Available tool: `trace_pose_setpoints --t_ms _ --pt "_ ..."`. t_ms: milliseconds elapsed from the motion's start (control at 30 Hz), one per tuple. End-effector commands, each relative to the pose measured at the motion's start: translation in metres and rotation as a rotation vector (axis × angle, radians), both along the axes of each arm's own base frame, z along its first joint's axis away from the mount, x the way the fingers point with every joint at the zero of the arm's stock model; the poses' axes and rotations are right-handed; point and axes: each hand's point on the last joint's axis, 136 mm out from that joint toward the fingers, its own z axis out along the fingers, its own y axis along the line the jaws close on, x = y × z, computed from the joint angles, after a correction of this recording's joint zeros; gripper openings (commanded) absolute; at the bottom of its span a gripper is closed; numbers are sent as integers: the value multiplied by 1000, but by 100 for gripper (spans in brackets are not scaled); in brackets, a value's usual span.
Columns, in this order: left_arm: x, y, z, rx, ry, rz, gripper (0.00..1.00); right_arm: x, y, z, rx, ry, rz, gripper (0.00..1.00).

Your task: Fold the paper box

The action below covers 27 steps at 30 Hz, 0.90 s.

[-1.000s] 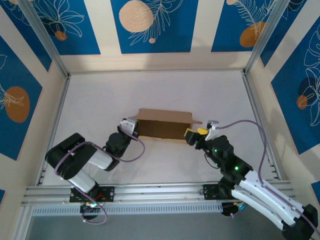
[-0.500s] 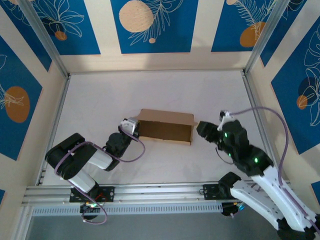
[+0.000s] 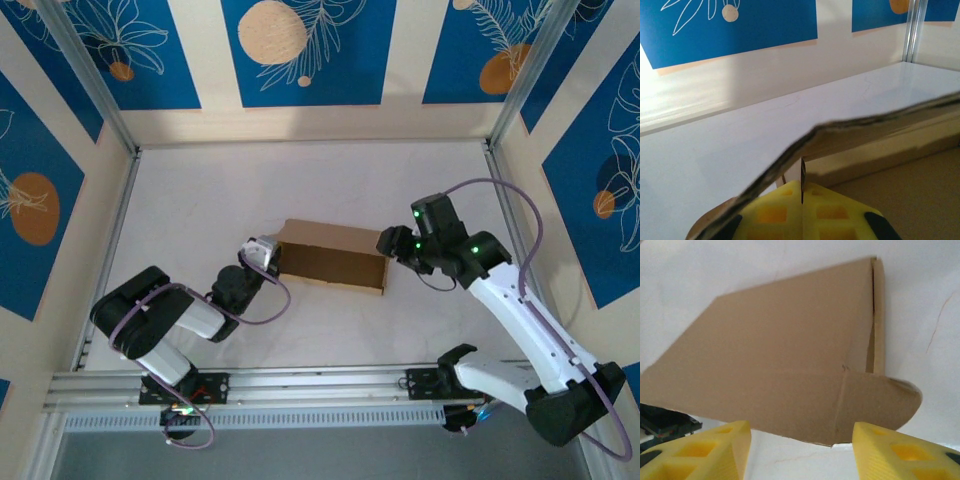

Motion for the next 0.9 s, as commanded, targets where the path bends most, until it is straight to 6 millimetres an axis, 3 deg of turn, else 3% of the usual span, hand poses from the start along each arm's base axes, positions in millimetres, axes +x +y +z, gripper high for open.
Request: trace_pose_setpoints --t_ms 0,67,167,333,433,700,867 --pt "-8 -12 -1 -16 15 -58 5 -18 10 -21 55 83 10 56" --pt "-9 -13 -1 -11 14 -62 9 -20 10 -30 43 87 7 54" --pt "-10 -12 1 -20 15 -57 23 -19 6 -40 5 90 1 53" --pt "-13 -9 11 -64 40 -49 46 -13 -1 -43 -50 68 -4 52" --pt "-18 -9 14 -93 86 -57 55 -9 -5 -45 -58 58 -10 52" --pt "-48 -15 25 -135 269 -166 57 -1 -13 -54 -63 61 -22 52" --pt "-76 3 31 -160 361 -169 57 -1 -15 -58 -65 61 -22 52"
